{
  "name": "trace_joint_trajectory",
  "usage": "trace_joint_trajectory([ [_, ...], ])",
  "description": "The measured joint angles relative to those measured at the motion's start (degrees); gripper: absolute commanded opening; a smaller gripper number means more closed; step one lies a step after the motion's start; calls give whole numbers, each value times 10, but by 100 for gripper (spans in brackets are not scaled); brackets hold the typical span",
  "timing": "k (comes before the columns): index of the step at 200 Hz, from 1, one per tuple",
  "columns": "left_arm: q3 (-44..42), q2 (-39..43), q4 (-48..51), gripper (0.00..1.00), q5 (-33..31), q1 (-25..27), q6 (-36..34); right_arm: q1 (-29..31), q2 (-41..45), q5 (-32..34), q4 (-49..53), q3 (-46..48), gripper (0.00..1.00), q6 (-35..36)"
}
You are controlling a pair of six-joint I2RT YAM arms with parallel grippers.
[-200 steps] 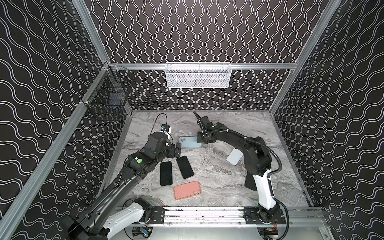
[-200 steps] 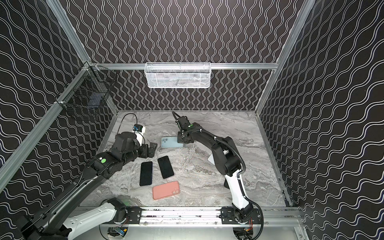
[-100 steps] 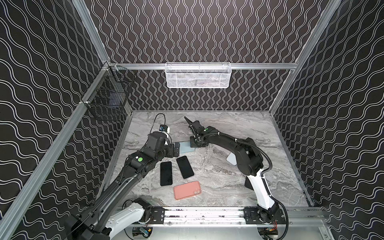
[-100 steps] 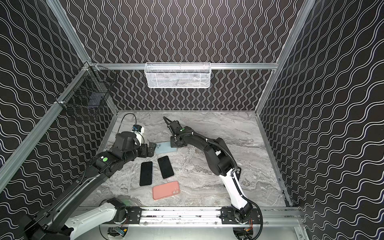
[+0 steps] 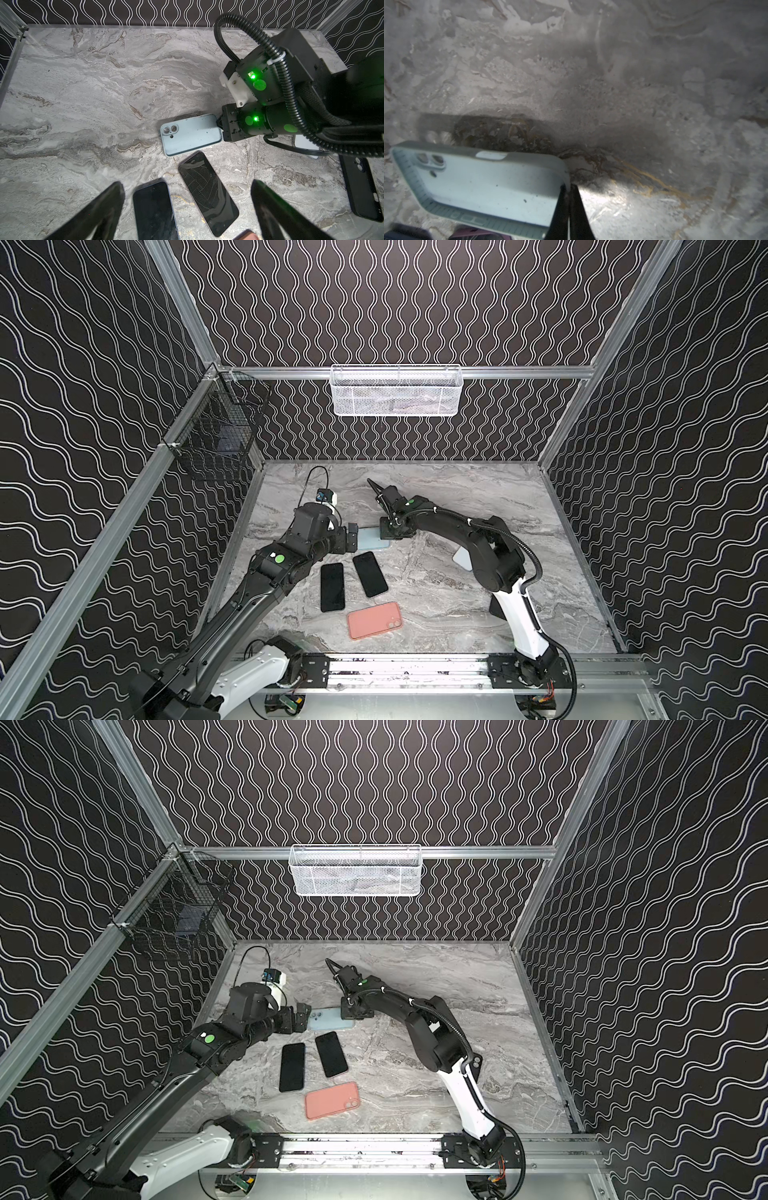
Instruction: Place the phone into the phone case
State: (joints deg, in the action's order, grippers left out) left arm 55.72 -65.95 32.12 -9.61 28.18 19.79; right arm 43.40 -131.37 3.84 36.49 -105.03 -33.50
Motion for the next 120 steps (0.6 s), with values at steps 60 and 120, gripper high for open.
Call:
trace_joint_trajectory([
  [60,-3,10,2,98,-13,0,10,2,7,2,2,14,15,-24],
  [120,-3,13,10,99,-23,0,12,4,52,16,16,28,51,-40],
])
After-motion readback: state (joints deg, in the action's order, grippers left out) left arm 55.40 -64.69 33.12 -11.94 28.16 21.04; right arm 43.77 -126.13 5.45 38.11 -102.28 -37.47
